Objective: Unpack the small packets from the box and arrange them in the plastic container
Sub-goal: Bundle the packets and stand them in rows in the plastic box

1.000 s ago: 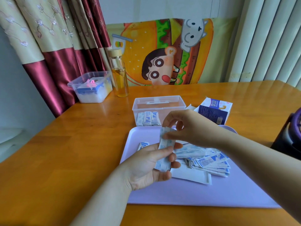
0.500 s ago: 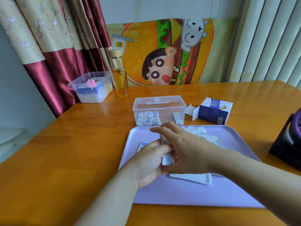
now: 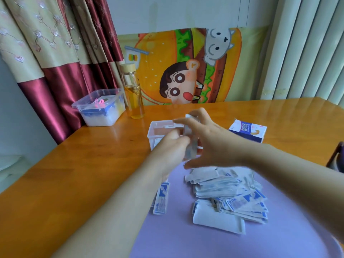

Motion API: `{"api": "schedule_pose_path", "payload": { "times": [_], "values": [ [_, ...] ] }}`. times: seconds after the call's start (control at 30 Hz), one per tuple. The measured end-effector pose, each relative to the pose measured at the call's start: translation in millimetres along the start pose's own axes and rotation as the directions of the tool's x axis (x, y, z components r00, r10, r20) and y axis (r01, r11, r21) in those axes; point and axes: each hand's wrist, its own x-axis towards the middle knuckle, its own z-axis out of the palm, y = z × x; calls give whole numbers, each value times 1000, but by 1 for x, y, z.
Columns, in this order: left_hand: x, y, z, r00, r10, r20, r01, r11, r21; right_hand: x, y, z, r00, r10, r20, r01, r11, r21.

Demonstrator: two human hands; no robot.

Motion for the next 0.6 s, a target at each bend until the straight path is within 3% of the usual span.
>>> {"api": "schedule_pose_path", "payload": {
  "times": [0.07,0.1,0.2,0.27,0.4,0.5,0.6],
  "values": [
    [16,8,-4,999,16,-30,-17,1000,-25,16,11,-15,996,94,-6,-89,960,264],
    [24,11,-6,999,12,-38,-14,997,-72,24,18,-22,984,177,-13,-154,889,431],
    [43,18,-7,1000,-16,-2,15,988,-155,43,42,-29,917,391,75,-305,570,763],
    [56,20,-5,999,-17,32,21,992,-127,52,51,-28,897,425,123,-335,470,816],
    [82,21,-1,999,-17,45,21,995,-95,71,68,-22,859,502,100,-323,380,867],
    [102,20,-2,999,-18,46,18,1000,-8,86,84,-17,829,558,46,-341,438,832],
    [126,21,-8,998,52,24,-57,953,299,100,100,-10,790,612,26,-393,474,788]
  ]
}}
